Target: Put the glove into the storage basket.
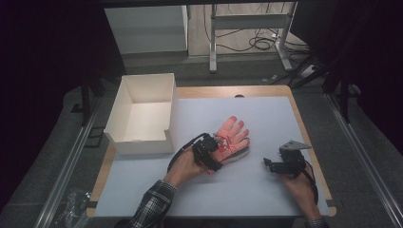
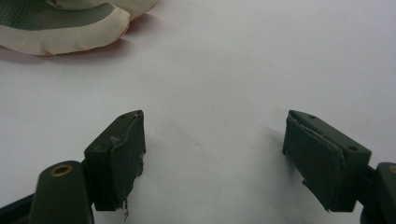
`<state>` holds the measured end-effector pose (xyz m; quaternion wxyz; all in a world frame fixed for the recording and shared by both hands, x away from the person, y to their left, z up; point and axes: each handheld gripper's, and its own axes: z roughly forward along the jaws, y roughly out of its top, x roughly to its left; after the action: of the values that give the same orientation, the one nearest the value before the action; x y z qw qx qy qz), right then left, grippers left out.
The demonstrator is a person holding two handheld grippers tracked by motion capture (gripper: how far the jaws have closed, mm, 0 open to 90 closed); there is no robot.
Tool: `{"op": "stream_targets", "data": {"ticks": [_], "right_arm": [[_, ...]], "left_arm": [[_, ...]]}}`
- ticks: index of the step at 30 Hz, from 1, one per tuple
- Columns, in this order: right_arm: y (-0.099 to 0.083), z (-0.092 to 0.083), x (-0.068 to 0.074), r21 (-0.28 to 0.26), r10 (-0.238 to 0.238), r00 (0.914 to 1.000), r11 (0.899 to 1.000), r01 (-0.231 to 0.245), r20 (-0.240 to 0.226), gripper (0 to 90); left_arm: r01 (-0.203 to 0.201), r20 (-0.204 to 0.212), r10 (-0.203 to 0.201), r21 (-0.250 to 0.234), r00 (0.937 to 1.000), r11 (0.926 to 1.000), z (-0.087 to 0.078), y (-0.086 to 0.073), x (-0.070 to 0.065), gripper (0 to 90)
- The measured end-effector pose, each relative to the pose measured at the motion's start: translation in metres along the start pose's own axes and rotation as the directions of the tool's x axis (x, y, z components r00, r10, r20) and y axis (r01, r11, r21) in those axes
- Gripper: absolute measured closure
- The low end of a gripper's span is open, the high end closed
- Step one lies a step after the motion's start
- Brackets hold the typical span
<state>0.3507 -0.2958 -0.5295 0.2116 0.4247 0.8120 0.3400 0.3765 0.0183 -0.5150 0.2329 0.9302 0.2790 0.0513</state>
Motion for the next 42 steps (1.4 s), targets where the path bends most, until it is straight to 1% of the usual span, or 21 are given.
{"op": "stream_targets", "data": {"ticks": [2,4,6,11,12,15,17,20,24,26,29,31,32,35,37,39,42], "right_arm": [[0.0,0.0,0.0,-0.001,-0.001,1.0,1.0,0.001,0.0,21.3],[0.0,0.0,0.0,-0.001,-0.001,1.0,1.0,0.001,0.0,21.3],[0.0,0.0,0.0,-0.001,-0.001,1.0,1.0,0.001,0.0,21.3],[0.0,0.0,0.0,-0.001,-0.001,1.0,1.0,0.001,0.0,21.3],[0.0,0.0,0.0,-0.001,-0.001,1.0,1.0,0.001,0.0,21.3],[0.0,0.0,0.0,-0.001,-0.001,1.0,1.0,0.001,0.0,21.3],[0.0,0.0,0.0,0.0,0.0,1.0,1.0,0.0,0.0,21.3],[0.0,0.0,0.0,-0.001,-0.001,1.0,1.0,0.001,0.0,21.3],[0.0,0.0,0.0,-0.001,0.0,1.0,1.0,0.0,0.0,21.3],[0.0,0.0,0.0,0.0,0.0,1.0,1.0,0.0,0.0,21.3],[0.0,0.0,0.0,-0.001,0.0,1.0,1.0,0.0,0.0,21.3],[0.0,0.0,0.0,-0.001,0.001,1.0,1.0,-0.001,-0.001,21.3],[0.0,0.0,0.0,-0.001,0.001,1.0,1.0,-0.001,0.0,21.3],[0.0,0.0,0.0,0.0,0.003,1.0,1.0,-0.003,0.0,21.3],[0.0,0.0,0.0,-0.001,0.001,1.0,1.0,-0.001,0.001,21.3],[0.0,0.0,0.0,0.0,0.003,1.0,1.0,-0.003,-0.001,21.3],[0.0,0.0,0.0,-0.002,0.003,1.0,1.0,-0.003,-0.001,21.3]], "left_arm": [[-0.005,0.005,0.005,0.001,1.0,1.0,-0.002,0.0,-0.001,31.1],[0.002,0.014,-0.002,-0.004,0.9999,1.0,-0.004,0.0,0.0,34.5],[0.012,0.031,-0.012,-0.013,0.9994,0.9998,-0.006,0.0,0.003,37.4],[0.04,0.056,-0.039,-0.028,0.9977,0.9988,-0.009,-0.001,0.007,39.8],[0.04,0.059,-0.039,-0.025,0.9975,0.9989,-0.01,-0.001,0.008,40.0],[0.043,0.058,-0.042,-0.028,0.9974,0.9987,-0.012,0.001,0.009,40.4],[0.05,0.052,-0.048,-0.035,0.9975,0.9981,-0.014,0.002,0.009,40.7],[0.066,0.057,-0.064,-0.042,0.9963,0.9969,-0.018,0.005,0.012,40.7],[0.074,0.034,-0.072,-0.058,0.9968,0.9956,-0.027,0.01,0.014,40.5],[0.076,0.016,-0.075,-0.062,0.997,0.9952,-0.033,0.013,0.015,40.3],[0.091,-0.001,-0.091,-0.071,0.9958,0.9934,-0.041,0.018,0.018,40.0],[0.108,-0.006,-0.109,-0.085,0.994,0.9905,-0.048,0.021,0.021,39.9],[0.124,-0.009,-0.125,-0.097,0.9921,0.9876,-0.052,0.023,0.023,39.9],[0.135,-0.017,-0.137,-0.114,0.9904,0.9844,-0.062,0.028,0.028,39.8],[0.145,-0.016,-0.148,-0.119,0.9889,0.9822,-0.067,0.03,0.032,39.7],[0.154,-0.031,-0.159,-0.119,0.9868,0.9809,-0.073,0.033,0.036,39.7],[0.176,-0.038,-0.181,-0.117,0.9827,0.9775,-0.08,0.035,0.043,39.6]]}}
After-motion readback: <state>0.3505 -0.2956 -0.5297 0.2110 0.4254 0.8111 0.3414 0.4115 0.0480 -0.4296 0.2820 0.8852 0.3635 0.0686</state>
